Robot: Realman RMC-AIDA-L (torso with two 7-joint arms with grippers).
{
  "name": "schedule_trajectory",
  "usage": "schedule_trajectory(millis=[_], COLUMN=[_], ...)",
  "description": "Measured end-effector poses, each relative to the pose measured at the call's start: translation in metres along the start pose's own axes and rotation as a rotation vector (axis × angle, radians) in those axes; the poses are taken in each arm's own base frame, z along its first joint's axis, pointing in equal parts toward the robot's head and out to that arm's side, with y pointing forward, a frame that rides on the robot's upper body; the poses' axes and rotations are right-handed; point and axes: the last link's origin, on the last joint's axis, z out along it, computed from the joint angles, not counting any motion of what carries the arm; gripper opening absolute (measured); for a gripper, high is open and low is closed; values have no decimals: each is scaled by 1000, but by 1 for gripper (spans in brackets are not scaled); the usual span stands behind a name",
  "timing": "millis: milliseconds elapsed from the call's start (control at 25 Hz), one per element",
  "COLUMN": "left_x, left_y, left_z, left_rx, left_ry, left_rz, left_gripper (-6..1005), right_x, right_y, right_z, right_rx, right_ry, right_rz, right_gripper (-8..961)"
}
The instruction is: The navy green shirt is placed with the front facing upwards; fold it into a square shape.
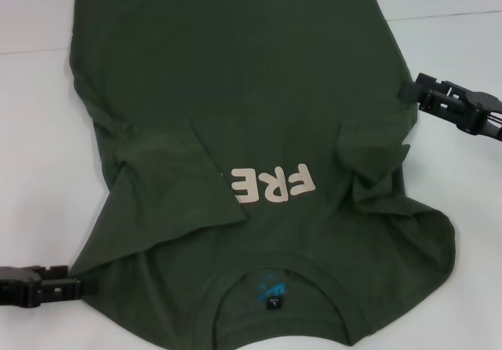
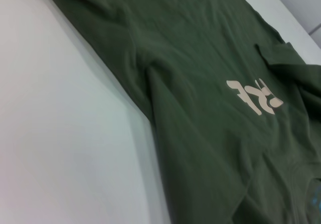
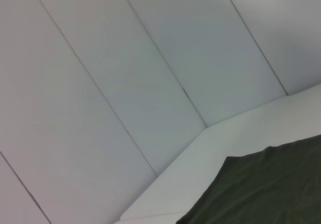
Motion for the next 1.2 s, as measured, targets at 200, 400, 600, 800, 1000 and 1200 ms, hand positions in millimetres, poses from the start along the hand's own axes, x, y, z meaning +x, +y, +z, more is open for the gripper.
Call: schedule_trajectory(millis=[200,400,600,800,1000,1200], left_x=[0,3,5,6,5,8], left_y=[1,2,5,6,6,4], left_z=[4,7,12,14,14,15], left_rx=[-11,-19,-40,-45,-49,-33], left_ry=[-14,-24,-39,-44,-45,-29], left_rz=[-2,5,10,14,14,-16], left_gripper=[878,876,874,872,835,799], right_x=[0,1,1,1,1,2], right_y=[0,0,0,0,0,1], right_z=[0,1,1,1,1,2], right_rx=[-1,1,2,2,2,-1], right_ry=[0,-2,-2,-2,-2,-2], right_rz=[1,3,3,3,3,5], right_gripper=[790,790,790,790,791,791])
